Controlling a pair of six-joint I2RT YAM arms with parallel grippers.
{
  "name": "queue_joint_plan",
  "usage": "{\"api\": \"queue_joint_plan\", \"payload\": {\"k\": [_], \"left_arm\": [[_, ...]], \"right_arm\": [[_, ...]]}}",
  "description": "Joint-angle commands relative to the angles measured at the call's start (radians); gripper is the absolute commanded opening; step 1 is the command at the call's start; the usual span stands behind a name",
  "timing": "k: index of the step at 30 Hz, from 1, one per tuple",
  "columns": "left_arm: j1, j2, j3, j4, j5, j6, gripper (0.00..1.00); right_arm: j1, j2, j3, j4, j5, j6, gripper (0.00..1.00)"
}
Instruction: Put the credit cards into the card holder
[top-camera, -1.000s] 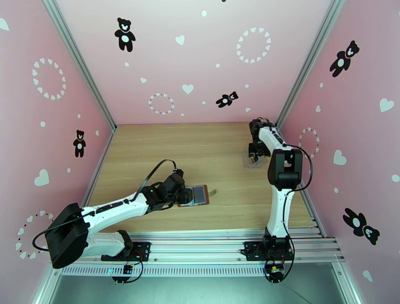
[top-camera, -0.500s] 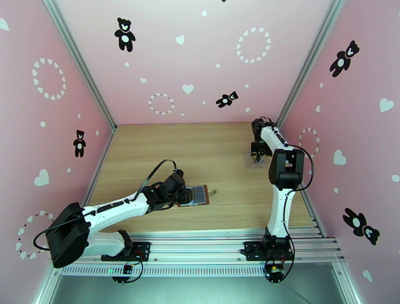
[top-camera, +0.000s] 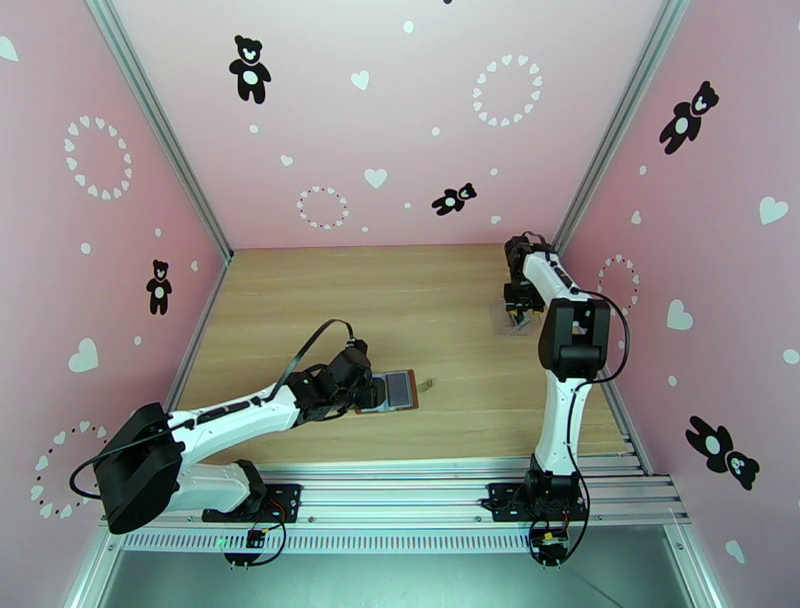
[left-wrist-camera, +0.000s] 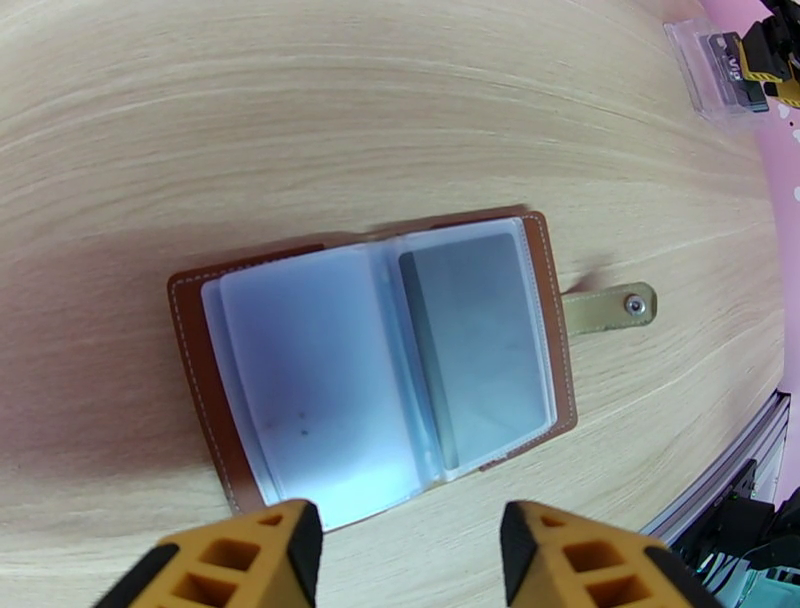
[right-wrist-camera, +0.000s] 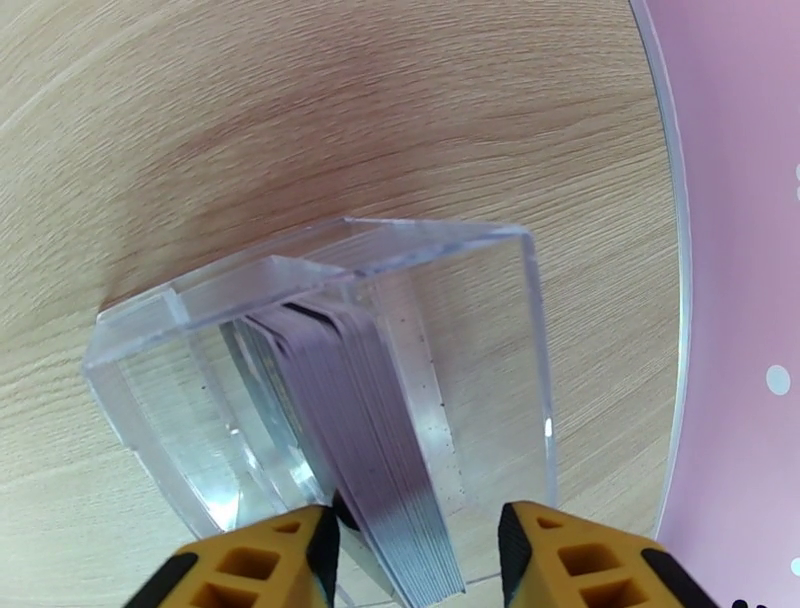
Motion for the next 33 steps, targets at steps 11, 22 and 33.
{"api": "queue_joint_plan", "payload": {"k": [11,22,33], "left_arm": [[-0.001,0.012,0.003,0.010,0.001,-0.004,0.53],[-0.002,0.014,-0.003,0.020,0.003,-0.007,0.52],[-0.001,0.016,-0.019,0.035,0.003,-0.008,0.53]], "right_arm": [[-0.005,-0.053,0.020,0.004,0.016,0.010,0.23],[-0.004,-0.081,-0.022,0.055,-0.022,0.016,0.09],[0.006,-0.088,-0.045,0.071,-0.033,0.014,0.05]]}}
